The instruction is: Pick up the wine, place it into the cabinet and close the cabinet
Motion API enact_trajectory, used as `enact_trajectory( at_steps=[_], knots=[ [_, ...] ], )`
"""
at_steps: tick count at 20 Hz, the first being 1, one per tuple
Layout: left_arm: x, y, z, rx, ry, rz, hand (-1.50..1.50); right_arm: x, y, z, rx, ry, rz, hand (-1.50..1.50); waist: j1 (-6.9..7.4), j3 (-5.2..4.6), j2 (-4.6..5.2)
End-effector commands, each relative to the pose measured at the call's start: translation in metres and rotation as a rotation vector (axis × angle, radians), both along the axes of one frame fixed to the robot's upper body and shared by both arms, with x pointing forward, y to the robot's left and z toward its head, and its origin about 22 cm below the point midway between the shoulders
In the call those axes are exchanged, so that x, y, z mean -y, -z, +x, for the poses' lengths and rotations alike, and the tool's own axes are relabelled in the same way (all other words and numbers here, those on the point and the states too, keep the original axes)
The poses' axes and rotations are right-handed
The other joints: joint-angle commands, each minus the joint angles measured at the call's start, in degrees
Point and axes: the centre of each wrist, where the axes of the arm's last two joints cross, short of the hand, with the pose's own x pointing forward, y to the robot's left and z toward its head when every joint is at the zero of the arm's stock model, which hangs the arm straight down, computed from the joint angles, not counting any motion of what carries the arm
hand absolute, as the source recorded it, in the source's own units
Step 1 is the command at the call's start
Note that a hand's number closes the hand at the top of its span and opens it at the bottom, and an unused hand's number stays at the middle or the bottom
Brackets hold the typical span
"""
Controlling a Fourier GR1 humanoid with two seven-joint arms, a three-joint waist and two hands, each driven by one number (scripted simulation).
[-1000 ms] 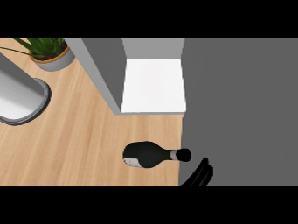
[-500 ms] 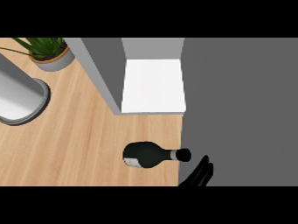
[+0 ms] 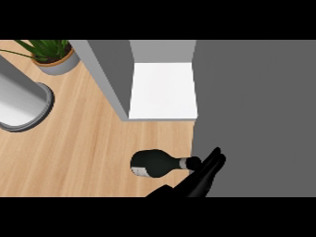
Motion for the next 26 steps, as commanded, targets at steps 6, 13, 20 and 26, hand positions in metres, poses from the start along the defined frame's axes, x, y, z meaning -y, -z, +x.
enact_trajectory(
  at_steps=[6, 13, 20, 26],
  knots=[
    [-0.016, -0.003, 0.028, 0.067, -0.029, -0.059, -1.50, -0.011, -0.013, -0.007, 0.029, 0.009, 0.035, -1.50, 0.35, -0.03, 0.07],
    [-0.034, 0.026, 0.053, 0.066, -0.084, 0.006, -1.50, -0.012, -0.018, -0.014, 0.027, -0.027, 0.049, -1.50, 0.39, -0.03, 0.05],
    [-0.043, 0.067, 0.101, 0.001, -0.097, 0.057, -1.50, -0.013, -0.019, -0.022, 0.029, -0.018, 0.048, -1.50, -0.02, -0.03, 0.09],
    [-0.066, 0.118, 0.102, -0.013, -0.107, 0.116, -1.50, 0.000, -0.019, -0.027, 0.040, -0.010, 0.043, -1.50, -0.18, 0.00, 0.08]
  ],
)
